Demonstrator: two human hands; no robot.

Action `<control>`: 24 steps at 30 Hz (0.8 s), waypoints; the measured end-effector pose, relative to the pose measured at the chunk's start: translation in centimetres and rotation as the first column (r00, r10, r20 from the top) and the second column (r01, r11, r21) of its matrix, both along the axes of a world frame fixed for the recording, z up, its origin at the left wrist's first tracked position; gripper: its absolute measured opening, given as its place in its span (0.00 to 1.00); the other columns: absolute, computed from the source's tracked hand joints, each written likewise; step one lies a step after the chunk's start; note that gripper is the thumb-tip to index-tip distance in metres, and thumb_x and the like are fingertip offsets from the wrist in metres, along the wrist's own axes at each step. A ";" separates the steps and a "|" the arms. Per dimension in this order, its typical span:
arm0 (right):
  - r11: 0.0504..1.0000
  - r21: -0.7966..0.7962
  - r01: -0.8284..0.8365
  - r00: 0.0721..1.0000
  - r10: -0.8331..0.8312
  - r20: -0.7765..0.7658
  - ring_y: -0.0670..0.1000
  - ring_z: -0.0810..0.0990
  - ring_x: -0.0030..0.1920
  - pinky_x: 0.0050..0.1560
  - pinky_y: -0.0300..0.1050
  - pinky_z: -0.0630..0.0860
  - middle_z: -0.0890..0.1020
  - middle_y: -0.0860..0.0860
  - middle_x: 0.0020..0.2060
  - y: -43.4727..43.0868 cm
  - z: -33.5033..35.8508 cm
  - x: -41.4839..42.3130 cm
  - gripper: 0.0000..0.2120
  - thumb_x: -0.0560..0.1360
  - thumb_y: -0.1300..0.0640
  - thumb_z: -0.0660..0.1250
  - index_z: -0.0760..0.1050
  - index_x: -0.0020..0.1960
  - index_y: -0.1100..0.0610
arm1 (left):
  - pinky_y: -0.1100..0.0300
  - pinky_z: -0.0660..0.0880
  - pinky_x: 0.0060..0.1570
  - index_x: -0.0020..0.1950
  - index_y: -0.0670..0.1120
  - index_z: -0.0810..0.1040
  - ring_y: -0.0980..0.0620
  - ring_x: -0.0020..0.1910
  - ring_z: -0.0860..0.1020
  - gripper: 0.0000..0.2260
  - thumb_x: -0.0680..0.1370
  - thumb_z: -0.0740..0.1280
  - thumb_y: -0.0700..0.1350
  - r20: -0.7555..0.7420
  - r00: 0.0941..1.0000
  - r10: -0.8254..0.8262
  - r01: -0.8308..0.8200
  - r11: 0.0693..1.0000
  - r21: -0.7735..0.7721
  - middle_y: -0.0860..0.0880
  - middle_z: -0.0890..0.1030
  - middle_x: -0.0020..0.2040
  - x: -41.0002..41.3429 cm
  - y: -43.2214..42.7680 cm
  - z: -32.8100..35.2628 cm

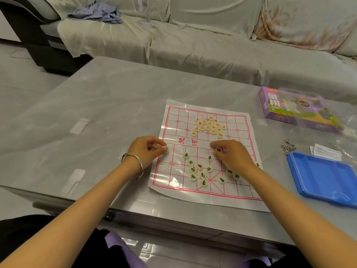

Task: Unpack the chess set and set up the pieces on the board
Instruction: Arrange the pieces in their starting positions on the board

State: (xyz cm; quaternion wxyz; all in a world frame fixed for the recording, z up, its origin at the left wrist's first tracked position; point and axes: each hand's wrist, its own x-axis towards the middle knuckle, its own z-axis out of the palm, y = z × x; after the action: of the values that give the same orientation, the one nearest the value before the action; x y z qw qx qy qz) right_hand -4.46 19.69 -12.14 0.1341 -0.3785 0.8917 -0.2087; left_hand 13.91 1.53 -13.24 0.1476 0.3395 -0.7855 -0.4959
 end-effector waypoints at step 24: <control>0.936 -0.350 -0.030 0.979 0.098 0.180 0.35 0.77 0.43 0.41 0.20 0.70 0.79 0.42 0.44 -2.4 0.8 3.2 0.07 0.73 0.60 0.69 0.80 0.51 0.52 | 0.59 0.74 0.53 0.55 0.49 0.80 0.54 0.46 0.74 0.14 0.72 0.70 0.52 0.207 0.975 -0.079 0.145 0.934 -0.325 0.49 0.81 0.51 0.3 -1.6 -1.0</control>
State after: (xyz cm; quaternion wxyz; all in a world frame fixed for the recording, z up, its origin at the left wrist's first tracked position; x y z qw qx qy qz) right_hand -1.31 17.29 -11.33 0.1590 -0.4028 0.8109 -0.3936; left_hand 14.22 -0.10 -14.27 0.0994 0.3096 -0.8875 -0.3264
